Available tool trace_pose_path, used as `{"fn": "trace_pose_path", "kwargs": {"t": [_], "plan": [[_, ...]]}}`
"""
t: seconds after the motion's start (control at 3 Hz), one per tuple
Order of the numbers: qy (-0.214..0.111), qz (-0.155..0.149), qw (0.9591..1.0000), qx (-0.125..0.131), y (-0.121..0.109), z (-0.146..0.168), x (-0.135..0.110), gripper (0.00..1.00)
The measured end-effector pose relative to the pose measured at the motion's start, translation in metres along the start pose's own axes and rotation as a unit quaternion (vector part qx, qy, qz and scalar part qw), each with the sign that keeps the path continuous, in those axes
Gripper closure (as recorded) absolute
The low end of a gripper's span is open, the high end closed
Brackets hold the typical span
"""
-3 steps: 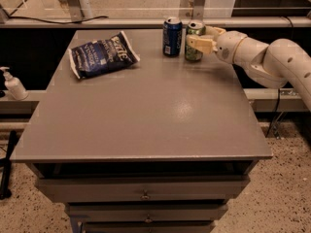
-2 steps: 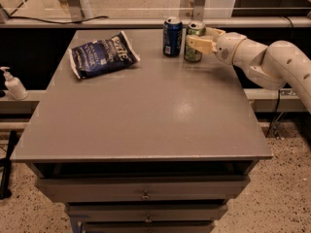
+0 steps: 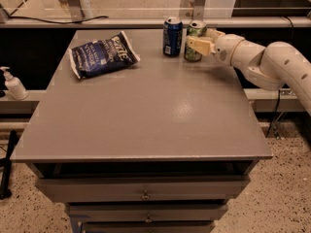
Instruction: Move green can near pepsi can
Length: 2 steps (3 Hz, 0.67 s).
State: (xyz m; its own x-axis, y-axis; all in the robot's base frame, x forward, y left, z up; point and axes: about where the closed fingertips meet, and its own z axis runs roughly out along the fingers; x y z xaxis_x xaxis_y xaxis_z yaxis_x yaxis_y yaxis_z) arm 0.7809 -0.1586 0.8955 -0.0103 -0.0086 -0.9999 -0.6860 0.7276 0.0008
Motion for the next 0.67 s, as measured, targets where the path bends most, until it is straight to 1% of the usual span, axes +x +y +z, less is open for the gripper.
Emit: {"fn": "trace_pose_path", "kwargs": {"t": [0.33, 0.67], "plan": [[0.008, 0.003, 1.0000, -0.004, 0.0017, 0.0008, 0.0040, 0.00], [0.018, 0.004, 0.9998, -0.012, 0.0052, 0.0006, 0.0085, 0.00]]}}
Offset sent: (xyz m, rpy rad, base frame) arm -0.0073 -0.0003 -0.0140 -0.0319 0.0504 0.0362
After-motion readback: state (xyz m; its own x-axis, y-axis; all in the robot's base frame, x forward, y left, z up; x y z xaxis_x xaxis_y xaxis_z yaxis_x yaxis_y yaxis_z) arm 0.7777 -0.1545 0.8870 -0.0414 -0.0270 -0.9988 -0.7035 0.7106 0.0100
